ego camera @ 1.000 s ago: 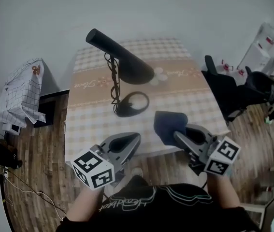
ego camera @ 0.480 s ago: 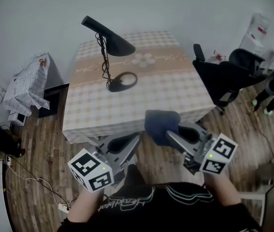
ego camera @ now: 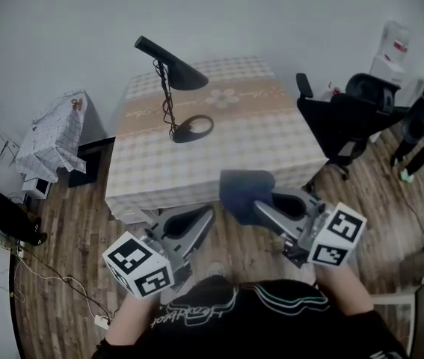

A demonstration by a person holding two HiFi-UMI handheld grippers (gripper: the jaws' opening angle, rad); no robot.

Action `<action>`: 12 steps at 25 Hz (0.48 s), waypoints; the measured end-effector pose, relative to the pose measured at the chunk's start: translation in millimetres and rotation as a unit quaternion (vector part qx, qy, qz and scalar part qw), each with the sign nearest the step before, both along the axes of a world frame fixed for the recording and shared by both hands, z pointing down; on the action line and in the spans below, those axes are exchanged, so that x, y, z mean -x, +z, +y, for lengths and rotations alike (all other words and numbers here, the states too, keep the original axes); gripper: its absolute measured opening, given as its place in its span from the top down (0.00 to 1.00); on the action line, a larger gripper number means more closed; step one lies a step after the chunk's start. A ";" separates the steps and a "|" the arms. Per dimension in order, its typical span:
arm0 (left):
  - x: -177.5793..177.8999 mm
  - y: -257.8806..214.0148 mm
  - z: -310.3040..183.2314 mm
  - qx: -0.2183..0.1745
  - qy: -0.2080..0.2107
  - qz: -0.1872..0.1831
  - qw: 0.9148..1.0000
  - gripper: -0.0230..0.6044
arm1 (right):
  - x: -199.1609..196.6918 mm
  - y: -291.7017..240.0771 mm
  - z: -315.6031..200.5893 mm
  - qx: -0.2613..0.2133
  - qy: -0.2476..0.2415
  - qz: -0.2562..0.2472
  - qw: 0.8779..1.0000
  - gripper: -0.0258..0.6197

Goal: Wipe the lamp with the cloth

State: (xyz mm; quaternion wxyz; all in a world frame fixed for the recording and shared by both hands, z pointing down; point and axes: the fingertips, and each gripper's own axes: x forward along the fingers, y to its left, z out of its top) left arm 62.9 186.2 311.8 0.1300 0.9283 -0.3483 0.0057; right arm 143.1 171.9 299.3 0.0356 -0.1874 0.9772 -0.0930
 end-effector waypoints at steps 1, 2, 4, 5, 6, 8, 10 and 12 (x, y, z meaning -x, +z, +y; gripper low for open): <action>0.8 -0.2 1.4 -0.001 -0.002 0.001 1.000 0.96 | 0.6 -0.1 0.7 -0.001 0.000 0.000 1.000 0.87; 1.8 -0.2 2.5 -0.001 -0.003 0.002 1.000 0.96 | 1.6 -0.2 1.4 -0.001 0.000 0.001 1.000 0.87; 3.3 -0.4 4.3 -0.001 -0.005 0.003 1.000 0.96 | 3.2 -0.7 3.3 -0.002 -0.001 0.000 1.000 0.87; 3.4 -0.8 5.0 -0.002 -0.005 0.004 1.000 0.96 | 3.6 -1.3 4.4 -0.003 -0.002 0.000 1.000 0.87; 3.4 -1.4 5.6 -0.003 -0.004 0.004 1.000 0.96 | 3.8 -2.0 5.2 -0.004 -0.002 0.000 1.000 0.87; 3.2 -3.1 6.3 -0.005 -0.003 0.005 1.000 0.96 | 4.1 -3.8 6.1 -0.007 -0.001 0.001 1.000 0.87; 3.1 -4.3 6.1 -0.006 0.000 0.005 1.000 0.96 | 4.5 -5.7 6.4 -0.010 0.000 0.001 1.000 0.87; 2.6 -5.2 4.5 -0.009 0.002 0.004 1.000 0.96 | 4.3 -6.8 6.3 -0.012 0.001 0.002 1.000 0.87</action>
